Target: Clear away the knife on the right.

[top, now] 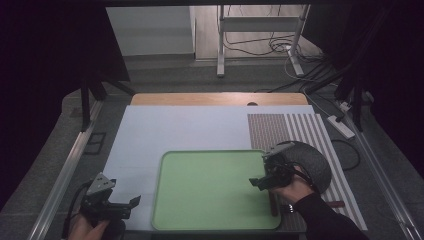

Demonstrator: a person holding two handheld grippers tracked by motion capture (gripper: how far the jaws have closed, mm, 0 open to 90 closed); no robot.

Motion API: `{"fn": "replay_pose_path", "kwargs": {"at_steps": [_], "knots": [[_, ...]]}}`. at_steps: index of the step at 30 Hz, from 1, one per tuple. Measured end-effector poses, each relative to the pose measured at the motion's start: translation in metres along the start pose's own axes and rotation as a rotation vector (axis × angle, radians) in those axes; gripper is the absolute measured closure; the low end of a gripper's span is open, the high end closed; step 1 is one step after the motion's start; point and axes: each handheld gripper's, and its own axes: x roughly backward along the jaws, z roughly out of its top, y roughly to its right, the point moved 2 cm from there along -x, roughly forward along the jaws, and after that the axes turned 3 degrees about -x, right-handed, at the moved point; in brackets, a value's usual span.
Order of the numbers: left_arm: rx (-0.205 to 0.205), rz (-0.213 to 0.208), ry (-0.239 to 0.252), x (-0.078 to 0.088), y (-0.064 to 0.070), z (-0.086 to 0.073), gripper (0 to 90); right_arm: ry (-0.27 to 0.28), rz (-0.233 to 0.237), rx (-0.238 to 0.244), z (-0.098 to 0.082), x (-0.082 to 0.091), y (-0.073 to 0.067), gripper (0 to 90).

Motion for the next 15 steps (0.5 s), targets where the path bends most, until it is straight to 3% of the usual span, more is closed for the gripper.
{"fn": "replay_pose_path", "kwargs": {"at_steps": [7, 15], "knots": [[0.004, -0.002, 0.000, 0.000, 0.000, 0.000, 1.0, 0.003, 0.005, 0.011, -0.007, 0.011, 0.003, 3.2], [0.005, -0.002, 0.001, 0.000, 0.000, -0.001, 0.9, 0.055, -0.054, 0.002, -0.017, 0.029, 0.007, 0.0]]}}
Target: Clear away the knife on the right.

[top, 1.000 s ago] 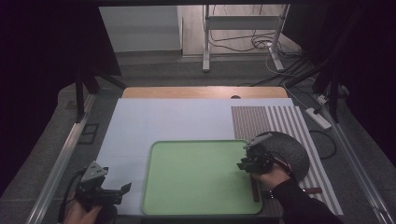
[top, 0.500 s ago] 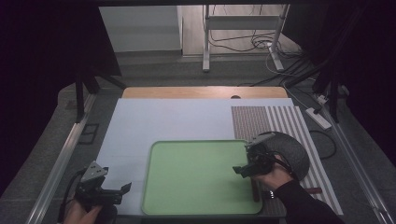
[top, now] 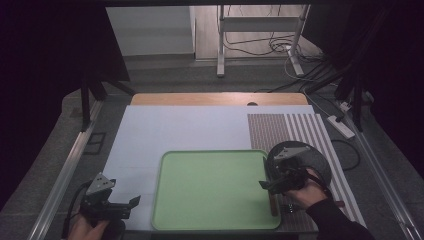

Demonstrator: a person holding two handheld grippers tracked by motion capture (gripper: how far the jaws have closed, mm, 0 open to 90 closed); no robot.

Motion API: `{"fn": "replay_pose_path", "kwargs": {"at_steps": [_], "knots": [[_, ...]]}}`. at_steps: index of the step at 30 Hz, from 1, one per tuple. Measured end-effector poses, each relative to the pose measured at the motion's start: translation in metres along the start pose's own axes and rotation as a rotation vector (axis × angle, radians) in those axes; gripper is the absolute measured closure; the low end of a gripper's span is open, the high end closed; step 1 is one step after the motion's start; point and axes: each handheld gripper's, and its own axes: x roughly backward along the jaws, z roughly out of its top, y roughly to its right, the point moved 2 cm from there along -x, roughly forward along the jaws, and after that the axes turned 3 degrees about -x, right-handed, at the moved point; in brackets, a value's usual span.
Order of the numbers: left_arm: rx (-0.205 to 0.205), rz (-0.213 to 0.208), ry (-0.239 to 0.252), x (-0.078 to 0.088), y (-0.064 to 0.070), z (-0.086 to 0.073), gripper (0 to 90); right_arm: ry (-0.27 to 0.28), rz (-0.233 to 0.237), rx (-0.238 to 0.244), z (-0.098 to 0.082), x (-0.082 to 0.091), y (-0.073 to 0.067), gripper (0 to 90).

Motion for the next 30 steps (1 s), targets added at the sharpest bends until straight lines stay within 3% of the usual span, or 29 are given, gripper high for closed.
{"fn": "replay_pose_path", "kwargs": {"at_steps": [7, 30], "knots": [[0.001, 0.000, 0.000, 0.000, 0.000, 0.000, 1.0, 0.014, -0.043, 0.000, -0.012, 0.012, 0.003, 0.0], [0.004, 0.000, 0.000, 0.000, 0.000, 0.000, 1.1, 0.150, -0.112, -0.144, -0.052, 0.058, 0.017, 0.0]]}}
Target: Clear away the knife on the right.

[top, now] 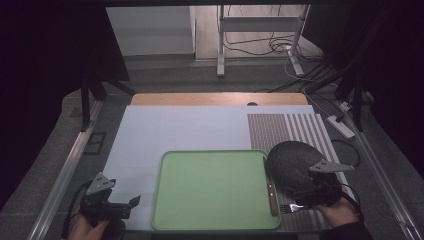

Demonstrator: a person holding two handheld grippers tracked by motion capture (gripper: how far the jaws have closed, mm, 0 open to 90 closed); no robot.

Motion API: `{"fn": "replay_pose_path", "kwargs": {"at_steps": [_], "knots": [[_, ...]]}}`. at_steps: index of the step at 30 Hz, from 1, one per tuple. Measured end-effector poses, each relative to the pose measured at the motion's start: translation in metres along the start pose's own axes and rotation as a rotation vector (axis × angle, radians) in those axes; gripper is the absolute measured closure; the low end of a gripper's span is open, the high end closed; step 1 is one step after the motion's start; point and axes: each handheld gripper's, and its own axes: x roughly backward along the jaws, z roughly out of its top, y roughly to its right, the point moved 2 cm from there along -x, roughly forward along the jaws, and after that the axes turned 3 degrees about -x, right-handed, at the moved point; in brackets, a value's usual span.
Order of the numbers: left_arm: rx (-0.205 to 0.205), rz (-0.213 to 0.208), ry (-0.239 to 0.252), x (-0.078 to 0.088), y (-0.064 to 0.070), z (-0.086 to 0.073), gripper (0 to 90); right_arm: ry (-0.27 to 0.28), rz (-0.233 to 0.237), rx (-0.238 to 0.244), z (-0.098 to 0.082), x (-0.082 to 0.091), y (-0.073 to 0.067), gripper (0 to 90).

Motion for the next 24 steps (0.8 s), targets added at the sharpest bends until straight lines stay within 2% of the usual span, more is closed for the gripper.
{"fn": "replay_pose_path", "kwargs": {"at_steps": [10, 15, 24], "knots": [[0.005, 0.000, 0.003, 0.000, -0.001, -0.001, 1.2, 0.038, -0.041, -0.044, -0.016, 0.017, 0.007, 0.0], [0.006, 0.000, 0.002, 0.000, -0.001, -0.001, 1.2, 0.018, -0.059, -0.051, -0.025, 0.022, 0.009, 0.0], [0.007, 0.000, 0.002, 0.001, 0.000, 0.000, 1.3, 0.015, -0.067, -0.062, -0.027, 0.025, 0.011, 0.0]]}}
